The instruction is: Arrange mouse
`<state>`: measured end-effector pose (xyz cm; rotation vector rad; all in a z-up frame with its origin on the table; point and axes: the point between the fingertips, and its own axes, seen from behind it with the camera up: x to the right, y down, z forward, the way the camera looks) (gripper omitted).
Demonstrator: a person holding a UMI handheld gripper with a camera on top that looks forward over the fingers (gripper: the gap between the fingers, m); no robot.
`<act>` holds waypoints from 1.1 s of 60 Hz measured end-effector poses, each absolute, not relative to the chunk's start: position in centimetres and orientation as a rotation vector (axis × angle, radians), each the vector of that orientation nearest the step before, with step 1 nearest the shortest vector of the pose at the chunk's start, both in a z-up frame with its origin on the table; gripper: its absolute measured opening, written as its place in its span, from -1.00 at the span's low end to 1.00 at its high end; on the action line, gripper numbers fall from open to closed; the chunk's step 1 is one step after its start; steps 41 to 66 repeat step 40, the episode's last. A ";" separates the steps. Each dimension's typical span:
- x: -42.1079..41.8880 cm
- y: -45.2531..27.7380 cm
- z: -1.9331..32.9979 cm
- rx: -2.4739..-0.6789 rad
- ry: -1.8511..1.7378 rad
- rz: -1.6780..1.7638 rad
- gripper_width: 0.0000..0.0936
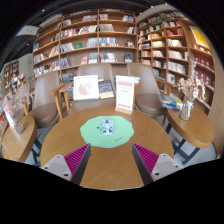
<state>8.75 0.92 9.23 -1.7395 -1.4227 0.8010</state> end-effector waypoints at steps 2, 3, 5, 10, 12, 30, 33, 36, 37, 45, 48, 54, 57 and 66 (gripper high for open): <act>11.2 0.5 9.3 -1.743 -1.425 0.798 0.83; 12.3 0.1 9.2 -1.743 -1.432 0.796 0.82; 14.6 -0.6 9.0 -1.733 -1.454 0.795 0.82; 19.2 -1.7 8.0 -1.721 -1.490 0.770 0.82; 20.7 -1.9 7.7 -1.711 -1.500 0.761 0.82; 25.8 -3.1 6.3 -1.709 -1.548 0.740 0.83; 25.9 -2.7 6.3 -1.699 -1.547 0.724 0.83; 25.7 -2.4 6.5 -1.688 -1.535 0.723 0.83; 25.7 -2.2 6.5 -1.686 -1.531 0.722 0.83; 25.7 -2.1 6.5 -1.690 -1.535 0.726 0.82; 25.7 -2.1 6.5 -1.690 -1.535 0.726 0.82; 25.7 -2.1 6.5 -1.690 -1.535 0.726 0.82; 25.7 -2.1 6.5 -1.690 -1.535 0.726 0.82; 25.7 -2.1 6.5 -1.690 -1.535 0.726 0.82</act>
